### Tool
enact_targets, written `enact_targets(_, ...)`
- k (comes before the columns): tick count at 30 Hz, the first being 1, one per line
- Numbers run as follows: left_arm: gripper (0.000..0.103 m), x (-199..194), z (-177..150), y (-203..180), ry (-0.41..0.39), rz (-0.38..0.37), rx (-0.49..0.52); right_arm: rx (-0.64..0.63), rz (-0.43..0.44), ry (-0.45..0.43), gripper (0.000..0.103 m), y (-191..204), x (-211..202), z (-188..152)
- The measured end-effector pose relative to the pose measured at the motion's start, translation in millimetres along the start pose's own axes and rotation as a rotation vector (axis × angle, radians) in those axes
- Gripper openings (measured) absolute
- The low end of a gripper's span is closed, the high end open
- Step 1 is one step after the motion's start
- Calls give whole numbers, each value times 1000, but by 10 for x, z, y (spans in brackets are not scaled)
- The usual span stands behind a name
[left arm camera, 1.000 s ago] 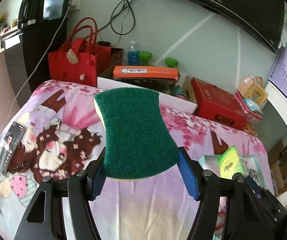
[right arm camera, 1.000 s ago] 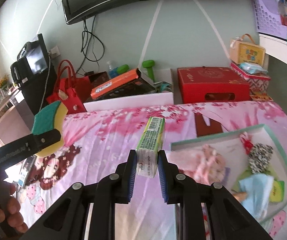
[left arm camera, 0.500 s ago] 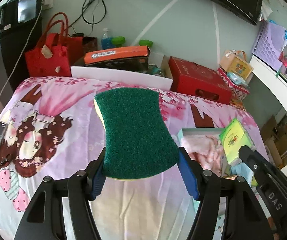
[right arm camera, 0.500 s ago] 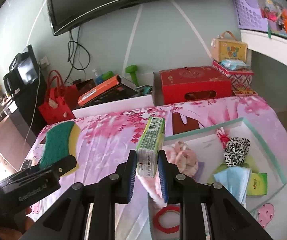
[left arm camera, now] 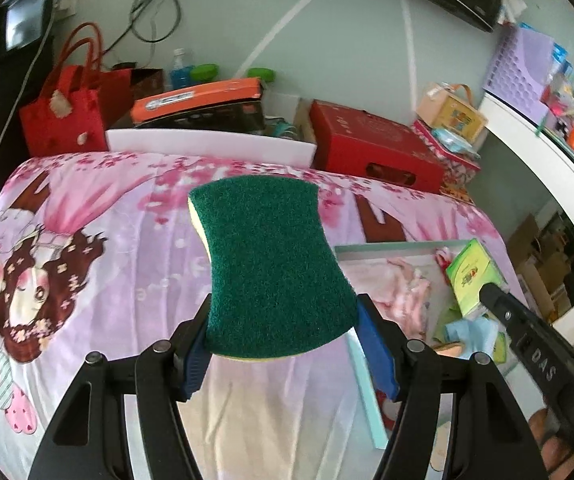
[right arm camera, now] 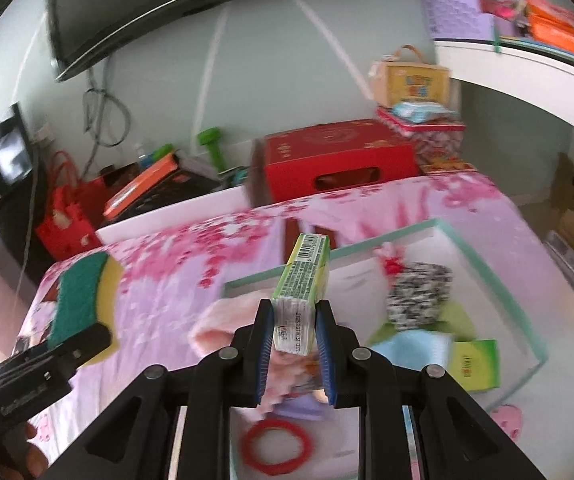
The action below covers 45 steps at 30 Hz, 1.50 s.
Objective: Organize soft objects
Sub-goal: 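Lift the tissue pack and sponge and carry both over the tray, then open both grippers to drop the tissue pack and sponge into the tray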
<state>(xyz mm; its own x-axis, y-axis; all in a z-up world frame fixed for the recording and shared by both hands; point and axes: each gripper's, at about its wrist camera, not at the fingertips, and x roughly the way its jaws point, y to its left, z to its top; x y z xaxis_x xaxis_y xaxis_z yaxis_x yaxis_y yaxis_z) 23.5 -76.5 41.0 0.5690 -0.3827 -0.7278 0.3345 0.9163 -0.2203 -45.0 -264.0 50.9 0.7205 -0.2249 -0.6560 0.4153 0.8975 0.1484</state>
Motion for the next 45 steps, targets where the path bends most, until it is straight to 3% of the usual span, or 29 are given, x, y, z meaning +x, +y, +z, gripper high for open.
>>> enact_targets(6, 68, 75, -39, -306, 9, -76, 76, 58, -97, 3, 23, -382, 0, 40)
enact_targets(19, 68, 279, -241, -921, 42, -147, 246, 179, -144, -20, 23, -914, -124, 68)
enact_targets(45, 70, 524, -373, -1141, 120, -150, 307, 106, -79, 67, 23, -674, 124, 4)
